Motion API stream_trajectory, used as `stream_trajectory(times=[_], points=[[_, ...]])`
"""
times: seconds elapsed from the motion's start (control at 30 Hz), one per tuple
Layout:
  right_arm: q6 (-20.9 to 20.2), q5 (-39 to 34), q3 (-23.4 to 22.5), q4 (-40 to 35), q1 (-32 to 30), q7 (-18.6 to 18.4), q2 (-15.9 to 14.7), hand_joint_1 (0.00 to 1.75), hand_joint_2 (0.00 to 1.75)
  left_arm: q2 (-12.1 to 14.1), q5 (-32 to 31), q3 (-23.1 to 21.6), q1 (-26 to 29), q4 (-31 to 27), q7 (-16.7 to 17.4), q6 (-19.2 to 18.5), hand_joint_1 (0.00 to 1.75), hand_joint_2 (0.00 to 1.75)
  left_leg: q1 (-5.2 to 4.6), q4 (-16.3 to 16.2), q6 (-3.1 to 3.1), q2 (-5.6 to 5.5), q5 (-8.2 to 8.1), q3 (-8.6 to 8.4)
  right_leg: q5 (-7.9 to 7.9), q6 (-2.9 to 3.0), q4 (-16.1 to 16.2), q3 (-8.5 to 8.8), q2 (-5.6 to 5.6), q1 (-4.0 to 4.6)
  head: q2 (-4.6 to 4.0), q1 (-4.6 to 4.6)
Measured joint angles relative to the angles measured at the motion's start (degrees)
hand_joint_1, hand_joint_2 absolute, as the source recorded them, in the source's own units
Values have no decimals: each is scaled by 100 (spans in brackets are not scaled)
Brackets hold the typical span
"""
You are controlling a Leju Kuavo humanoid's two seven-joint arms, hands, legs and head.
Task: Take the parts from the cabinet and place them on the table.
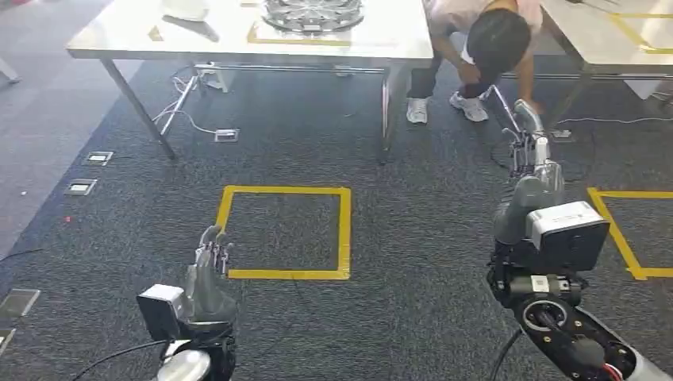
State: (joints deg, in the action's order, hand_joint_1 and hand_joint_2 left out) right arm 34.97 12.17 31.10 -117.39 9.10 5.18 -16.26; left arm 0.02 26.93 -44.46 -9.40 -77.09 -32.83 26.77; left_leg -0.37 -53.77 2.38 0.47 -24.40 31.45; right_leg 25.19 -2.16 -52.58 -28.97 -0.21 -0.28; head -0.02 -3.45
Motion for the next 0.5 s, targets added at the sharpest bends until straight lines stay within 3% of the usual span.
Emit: stream_trajectory(times=[0.07,0.1,0.13,0.17,0.2,0.23,0.27,0.33,0.37,0.4,0.47,0.5], points=[[0,7,0,-9,0,-11,-2,0,0,4,13,-2,10,-20,9,-24,0,0,-11,-21,-10,10,-13,5,-16,-22,24,1,3,-18,0,39],[2,7,2,-24,3,-22,-7,0,0,4,20,-4,11,-28,11,-46,0,0,-24,10,29,5,3,-1,-23,-31,29,0,1,-29,0,44],[4,11,2,-50,2,-28,-9,0,0,4,39,-4,10,-48,13,-61,0,0,-46,97,71,5,53,-36,-65,-56,91,23,-3,-35,0,113],[7,13,0,-79,-10,-33,-11,0,0,0,50,-4,19,-79,13,-68,0,0,23,323,101,9,157,-152,-73,-63,148,64,-3,-1,0,155],[7,22,0,-81,-9,-26,-15,0,0,0,50,-4,20,-79,9,-85,0,0,49,482,40,28,229,-252,-41,-67,95,54,-2,-25,0,164],[9,26,0,-81,6,-30,-24,0,0,-4,52,-4,14,-79,13,-92,0,0,59,584,45,28,264,-306,100,-86,-88,-40,10,-25,0,136],[9,24,0,-81,0,-37,-44,0,0,-9,55,-4,8,-79,15,-94,0,0,75,608,42,30,288,-319,414,-114,-672,-330,17,-41,0,104],[11,24,2,-81,-40,-39,-66,0,0,-7,61,-4,35,-79,17,-94,0,0,104,601,24,30,284,-312,725,-182,-1538,-773,16,-108,0,80],[9,24,2,-81,-49,-39,-72,0,0,-7,61,-4,42,-79,17,-96,0,0,128,586,-12,27,279,-304,710,-219,-1679,-854,15,-142,0,89],[9,24,4,-81,-50,-39,-77,0,0,-4,66,-4,44,-79,17,-96,0,0,167,547,-59,22,260,-292,569,-265,-1559,-809,11,-185,0,85],[9,22,4,-81,-48,-39,-79,0,0,-4,68,-4,44,-79,17,-96,0,0,266,397,-175,10,186,-252,70,-383,-737,-412,0,-278,0,74],[9,20,4,-81,-48,-37,-81,0,0,-2,68,-4,43,-79,15,-96,0,0,316,215,-290,1,97,-192,-210,-479,2,-58,-5,-361,0,54]])
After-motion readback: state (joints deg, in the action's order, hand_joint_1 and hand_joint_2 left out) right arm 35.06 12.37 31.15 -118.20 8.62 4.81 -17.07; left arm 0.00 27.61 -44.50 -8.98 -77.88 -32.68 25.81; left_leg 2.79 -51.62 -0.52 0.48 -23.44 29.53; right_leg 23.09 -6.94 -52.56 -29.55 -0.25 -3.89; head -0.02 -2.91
